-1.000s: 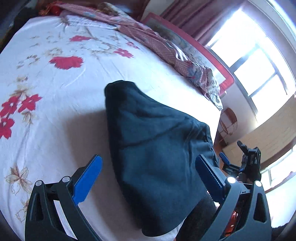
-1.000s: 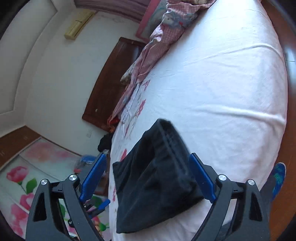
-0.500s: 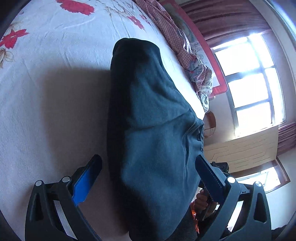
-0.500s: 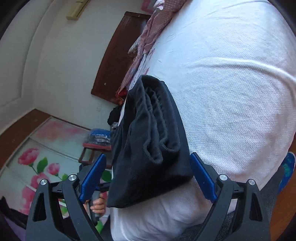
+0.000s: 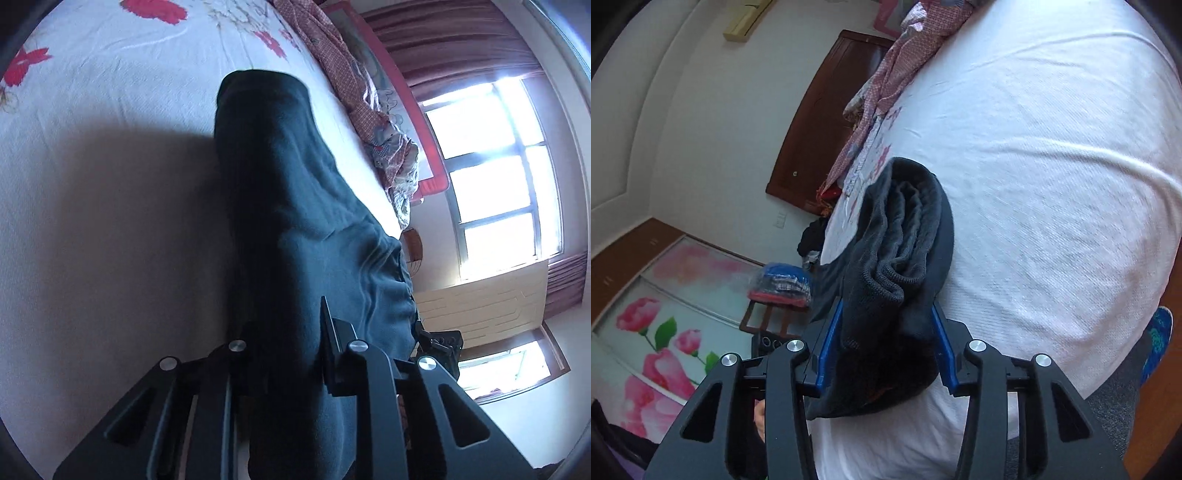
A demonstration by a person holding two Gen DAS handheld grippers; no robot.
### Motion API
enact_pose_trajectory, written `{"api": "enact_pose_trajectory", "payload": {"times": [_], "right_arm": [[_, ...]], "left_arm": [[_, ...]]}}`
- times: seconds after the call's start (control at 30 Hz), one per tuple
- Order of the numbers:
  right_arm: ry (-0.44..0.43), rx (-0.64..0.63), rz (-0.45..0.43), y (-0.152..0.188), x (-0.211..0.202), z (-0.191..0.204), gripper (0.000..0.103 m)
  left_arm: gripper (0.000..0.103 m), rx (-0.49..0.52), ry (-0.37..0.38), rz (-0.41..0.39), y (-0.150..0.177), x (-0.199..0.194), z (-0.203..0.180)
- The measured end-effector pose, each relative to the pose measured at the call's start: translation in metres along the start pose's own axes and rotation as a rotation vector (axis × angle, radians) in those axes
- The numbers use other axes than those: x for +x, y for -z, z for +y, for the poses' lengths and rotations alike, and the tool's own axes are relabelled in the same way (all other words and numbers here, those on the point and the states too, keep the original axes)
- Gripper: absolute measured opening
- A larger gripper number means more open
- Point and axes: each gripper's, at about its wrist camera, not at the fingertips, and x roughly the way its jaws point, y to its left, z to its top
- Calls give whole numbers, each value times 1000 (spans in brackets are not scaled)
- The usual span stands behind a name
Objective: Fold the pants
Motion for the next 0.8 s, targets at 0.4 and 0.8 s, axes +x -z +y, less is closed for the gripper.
{"api": "enact_pose_trajectory", "payload": {"times": [0.4, 0.8], "right_arm": [[-132, -164, 60, -52, 80, 96, 41], [21, -77, 280, 21, 230, 63, 63]], "left_arm": [[17, 77, 72, -187, -70, -91, -34], [39, -116, -397, -179, -50, -170, 135]]}}
